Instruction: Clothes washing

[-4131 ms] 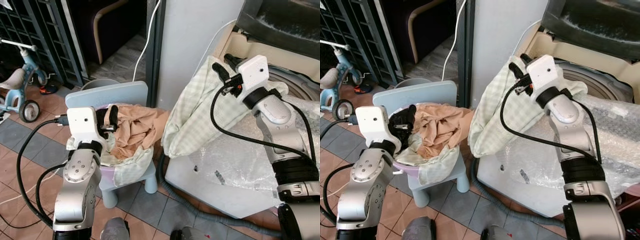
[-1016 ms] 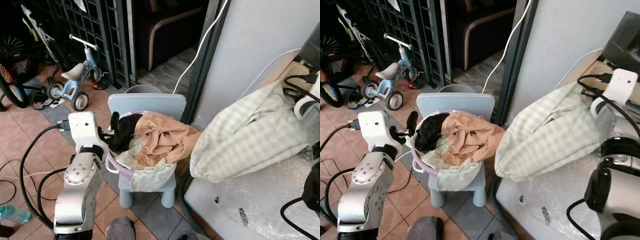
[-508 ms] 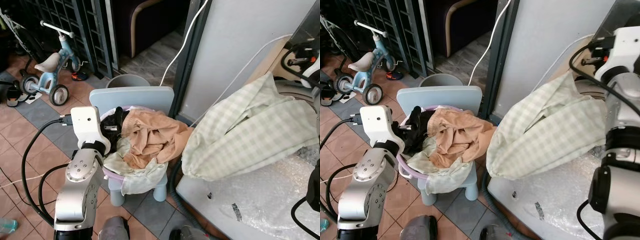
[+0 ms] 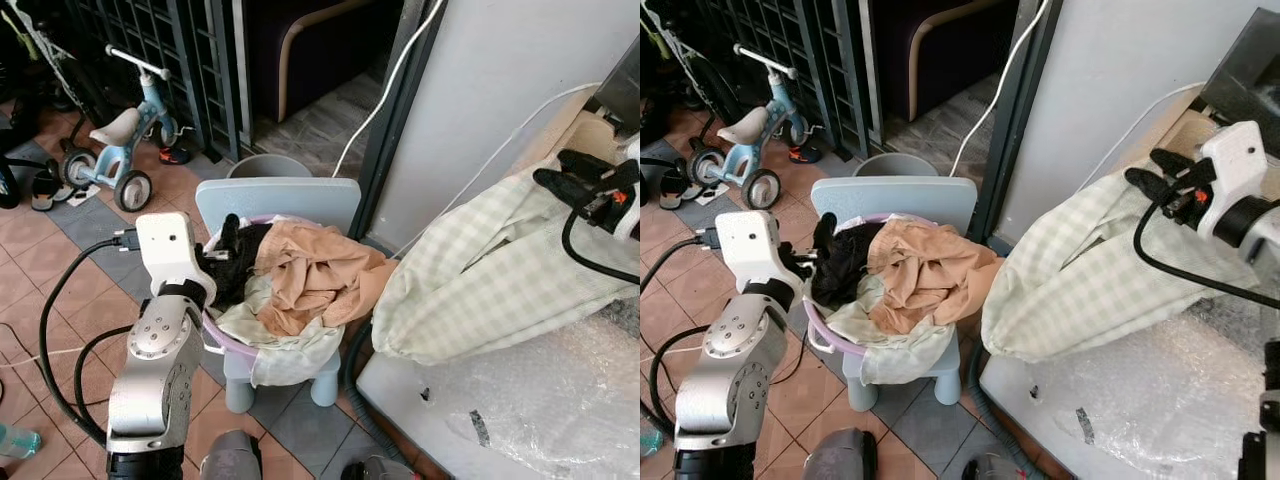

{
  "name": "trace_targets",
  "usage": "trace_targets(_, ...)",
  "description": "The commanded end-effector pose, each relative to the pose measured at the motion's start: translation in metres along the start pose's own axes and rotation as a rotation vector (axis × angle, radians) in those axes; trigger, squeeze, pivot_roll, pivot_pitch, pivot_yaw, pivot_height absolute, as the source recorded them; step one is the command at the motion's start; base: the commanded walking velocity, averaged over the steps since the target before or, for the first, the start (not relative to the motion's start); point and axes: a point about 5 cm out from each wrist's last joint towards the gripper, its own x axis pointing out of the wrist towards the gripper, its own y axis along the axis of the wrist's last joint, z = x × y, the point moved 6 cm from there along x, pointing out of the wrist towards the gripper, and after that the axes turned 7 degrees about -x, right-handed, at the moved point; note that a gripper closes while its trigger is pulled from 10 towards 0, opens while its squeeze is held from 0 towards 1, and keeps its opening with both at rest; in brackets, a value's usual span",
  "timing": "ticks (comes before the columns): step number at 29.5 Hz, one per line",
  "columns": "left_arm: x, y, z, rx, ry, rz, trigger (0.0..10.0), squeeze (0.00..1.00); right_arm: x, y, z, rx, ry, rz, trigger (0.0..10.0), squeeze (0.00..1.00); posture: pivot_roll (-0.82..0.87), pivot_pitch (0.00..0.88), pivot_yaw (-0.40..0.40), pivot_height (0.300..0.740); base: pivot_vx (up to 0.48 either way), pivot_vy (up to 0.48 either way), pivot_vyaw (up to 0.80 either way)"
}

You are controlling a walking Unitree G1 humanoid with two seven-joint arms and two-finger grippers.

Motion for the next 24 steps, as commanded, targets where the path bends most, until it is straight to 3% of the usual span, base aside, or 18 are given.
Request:
trace_targets(1,0.003,0.002,0.005,0.001,-0.024,0.006,10.0,0.00,-0.004,0.006,-0.011,-0.082,0.092,-0.017,10.0,1.00,-0.02,0.039,-0.021,0.740,0.000,0.000,0.00)
trace_targets(4,0.005,0.002,0.007,0.002,-0.034,0.006,10.0,0.00,-0.011,0.003,-0.018,-0.118,0.149,-0.050,10.0,1.00,-0.03,0.037,-0.019,0.740,0.000,0.000,0.00)
trace_targets(7,0.007,0.001,0.008,-0.001,-0.041,0.004,10.0,0.00,-0.019,0.005,-0.010,-0.095,0.139,-0.065,10.0,1.00,-0.04,0.030,-0.013,0.740,0.000,0.000,0.00)
trace_targets(11,0.009,0.000,0.013,-0.004,-0.057,0.003,10.0,0.00,-0.026,0.002,0.006,-0.155,0.093,-0.116,10.0,1.00,-0.04,0.023,-0.011,0.740,0.000,0.000,0.00)
trace_targets(13,0.010,-0.001,0.013,-0.006,-0.059,0.002,10.0,0.00,-0.028,-0.018,0.022,-0.240,-0.002,-0.240,10.0,1.00,-0.04,0.018,-0.014,0.740,0.000,0.000,0.00)
trace_targets(14,0.010,-0.001,0.014,-0.007,-0.059,0.002,10.0,0.00,-0.028,-0.026,0.025,-0.238,-0.025,-0.278,10.0,0.98,-0.04,0.018,-0.014,0.740,0.000,0.000,0.00)
trace_targets(15,0.011,-0.001,0.014,-0.007,-0.060,0.002,10.0,0.00,-0.028,-0.035,0.025,-0.216,-0.043,-0.312,10.0,0.60,-0.04,0.017,-0.016,0.740,0.000,0.000,0.00)
trace_targets(16,0.011,-0.001,0.014,-0.008,-0.061,0.002,10.0,0.00,-0.028,-0.040,0.024,-0.199,-0.055,-0.335,10.0,0.60,-0.04,0.017,-0.016,0.740,0.000,0.000,0.00)
trace_targets(17,0.011,-0.001,0.015,-0.009,-0.062,0.002,10.0,0.00,-0.027,-0.047,0.019,-0.191,-0.043,-0.356,10.0,0.00,-0.04,0.017,-0.017,0.740,0.000,0.000,0.00)
trace_targets(18,0.011,-0.001,0.015,-0.010,-0.062,0.002,10.0,0.00,-0.025,-0.058,0.009,-0.169,-0.019,-0.385,5.4,0.00,-0.03,0.018,-0.020,0.740,0.000,0.000,0.00)
trace_targets(19,0.010,-0.002,0.015,-0.011,-0.062,0.002,10.0,0.00,-0.023,-0.066,-0.001,-0.131,-0.008,-0.406,0.0,0.00,-0.03,0.019,-0.021,0.740,0.000,0.000,0.00)
trace_targets(24,0.009,-0.001,0.012,-0.013,-0.050,0.003,10.0,0.00,-0.019,-0.081,-0.019,-0.021,0.019,-0.427,0.0,0.00,-0.02,0.023,-0.026,0.740,0.000,0.000,0.00)
